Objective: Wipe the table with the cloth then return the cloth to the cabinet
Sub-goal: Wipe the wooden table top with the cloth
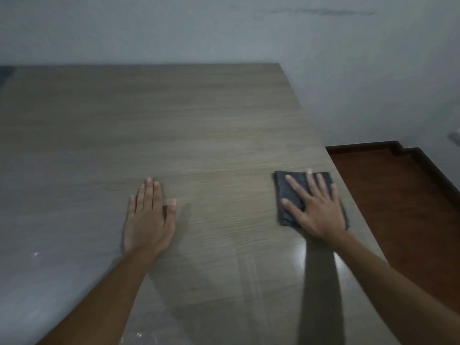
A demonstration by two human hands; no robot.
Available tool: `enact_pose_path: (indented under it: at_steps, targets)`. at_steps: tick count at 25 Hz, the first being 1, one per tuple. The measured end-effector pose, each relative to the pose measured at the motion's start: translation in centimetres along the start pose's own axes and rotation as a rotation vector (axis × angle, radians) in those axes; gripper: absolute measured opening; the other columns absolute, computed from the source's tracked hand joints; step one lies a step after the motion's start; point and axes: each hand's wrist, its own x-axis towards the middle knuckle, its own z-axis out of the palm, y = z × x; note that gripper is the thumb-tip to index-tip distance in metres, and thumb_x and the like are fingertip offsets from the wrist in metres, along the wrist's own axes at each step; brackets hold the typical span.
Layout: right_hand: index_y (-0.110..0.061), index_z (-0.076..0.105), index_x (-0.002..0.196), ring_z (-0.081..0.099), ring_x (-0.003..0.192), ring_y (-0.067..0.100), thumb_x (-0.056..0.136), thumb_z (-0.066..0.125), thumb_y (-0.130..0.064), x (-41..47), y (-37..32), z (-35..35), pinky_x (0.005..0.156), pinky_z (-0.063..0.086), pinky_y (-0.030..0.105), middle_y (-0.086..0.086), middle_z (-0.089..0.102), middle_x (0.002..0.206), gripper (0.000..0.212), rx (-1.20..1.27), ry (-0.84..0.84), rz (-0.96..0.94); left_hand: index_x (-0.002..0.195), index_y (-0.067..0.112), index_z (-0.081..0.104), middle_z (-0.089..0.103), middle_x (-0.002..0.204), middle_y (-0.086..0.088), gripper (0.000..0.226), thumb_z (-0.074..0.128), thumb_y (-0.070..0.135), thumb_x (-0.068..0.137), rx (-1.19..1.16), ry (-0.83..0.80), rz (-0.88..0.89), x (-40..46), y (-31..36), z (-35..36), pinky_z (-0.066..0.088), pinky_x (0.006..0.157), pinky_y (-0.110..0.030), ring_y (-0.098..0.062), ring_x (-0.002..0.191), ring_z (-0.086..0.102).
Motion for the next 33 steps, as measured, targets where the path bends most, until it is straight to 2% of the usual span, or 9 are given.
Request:
enact_pose_path:
  at_steps: [4, 9, 14, 17, 22, 25, 27, 30, 33]
  targets:
    - [-0.055, 0.006, 0.158, 0.006, 0.157, 0.031, 0.08, 0.007, -0.086, 5.3, 3.0, -0.5, 0.122, 0.011, 0.06, 0.005, 0.006, 0.172, 0.084, 0.004, -0.011, 0.19, 0.156, 0.003, 0.021, 0.014, 0.165, -0.011, 0.083, 0.001, 0.056, 0.095, 0.018, 0.025, 0.009, 0.1, -0.3, 0.3, 0.006, 0.124, -0.042, -0.025, 0.153, 0.014]
    - [-0.049, 0.005, 0.16, 0.0, 0.158, 0.033, 0.094, 0.017, -0.081, 11.3, -2.6, -0.4, 0.123, 0.003, 0.062, 0.01, 0.001, 0.172, 0.075, 0.018, -0.025, 0.222, 0.157, 0.005, 0.017, 0.01, 0.166, -0.01, 0.085, -0.003, 0.058, 0.094, 0.009, 0.045, 0.009, 0.1, -0.2, 0.5, 0.002, 0.125, -0.039, -0.023, 0.153, 0.01]
    - [-0.046, 0.006, 0.161, -0.003, 0.158, 0.031, 0.096, 0.022, -0.077, 12.0, -16.5, 0.5, 0.124, -0.003, 0.06, 0.01, -0.002, 0.172, 0.074, 0.023, -0.041, 0.037, 0.158, 0.007, 0.006, -0.003, 0.166, -0.007, 0.089, -0.011, 0.06, 0.088, -0.074, -0.007, 0.052, 0.2, -1.2, 0.4, -0.007, 0.123, -0.033, -0.017, 0.154, -0.003]
    - [-0.045, 0.006, 0.162, -0.006, 0.158, 0.03, 0.097, 0.023, -0.075, 10.2, -24.3, 1.4, 0.124, -0.005, 0.06, 0.009, -0.003, 0.172, 0.074, 0.051, -0.054, -0.126, 0.157, 0.006, 0.008, -0.002, 0.165, -0.006, 0.092, -0.007, 0.064, 0.087, -0.188, -0.004, 0.014, 0.1, -4.8, -0.6, -0.007, 0.123, -0.031, -0.018, 0.154, -0.001]
    - [-0.044, 0.011, 0.162, -0.003, 0.158, 0.03, 0.097, 0.027, -0.073, 2.0, -29.6, 2.7, 0.124, -0.005, 0.059, 0.008, -0.001, 0.173, 0.072, 0.084, -0.052, -0.291, 0.158, 0.005, 0.007, -0.003, 0.166, -0.01, 0.105, -0.017, 0.073, 0.082, -0.072, -0.074, -0.042, -1.5, -13.1, -2.8, -0.005, 0.124, -0.035, -0.022, 0.154, -0.001]
    - [-0.046, 0.017, 0.16, 0.002, 0.159, 0.029, 0.097, 0.031, -0.074, -4.8, -29.3, 3.3, 0.125, -0.001, 0.058, 0.005, 0.006, 0.172, 0.071, 0.116, 0.008, -0.369, 0.158, 0.007, 0.002, -0.006, 0.166, -0.01, 0.097, -0.014, 0.068, 0.086, 0.016, -0.082, -0.027, -2.1, -13.3, -3.0, -0.006, 0.123, -0.036, -0.022, 0.154, -0.004]
    - [-0.048, 0.018, 0.159, 0.005, 0.159, 0.026, 0.096, 0.032, -0.076, -8.1, -26.8, 3.6, 0.126, 0.003, 0.057, 0.002, 0.009, 0.172, 0.071, 0.105, 0.027, -0.346, 0.158, 0.007, 0.001, -0.006, 0.166, -0.01, 0.093, -0.011, 0.067, 0.088, 0.036, -0.075, -0.022, -2.4, -12.8, -2.9, -0.007, 0.123, -0.036, -0.022, 0.154, -0.004]
    - [-0.053, 0.015, 0.158, 0.006, 0.159, 0.024, 0.093, 0.028, -0.08, -9.4, -21.0, 2.7, 0.125, 0.009, 0.058, -0.001, 0.007, 0.172, 0.072, 0.041, 0.043, -0.24, 0.158, 0.006, 0.006, -0.001, 0.166, -0.011, 0.092, -0.008, 0.066, 0.09, 0.013, -0.043, -0.013, -2.3, -13.1, -3.3, -0.005, 0.124, -0.038, -0.023, 0.154, 0.0]
    - [-0.054, 0.01, 0.158, 0.007, 0.159, 0.027, 0.09, 0.011, -0.084, -6.7, -16.2, 1.7, 0.125, 0.008, 0.058, 0.0, 0.005, 0.172, 0.074, -0.01, -0.001, -0.05, 0.158, 0.005, 0.007, 0.0, 0.166, -0.012, 0.09, -0.006, 0.065, 0.092, -0.001, -0.02, -0.001, -2.3, -13.1, -3.1, -0.003, 0.124, -0.039, -0.023, 0.154, 0.0]
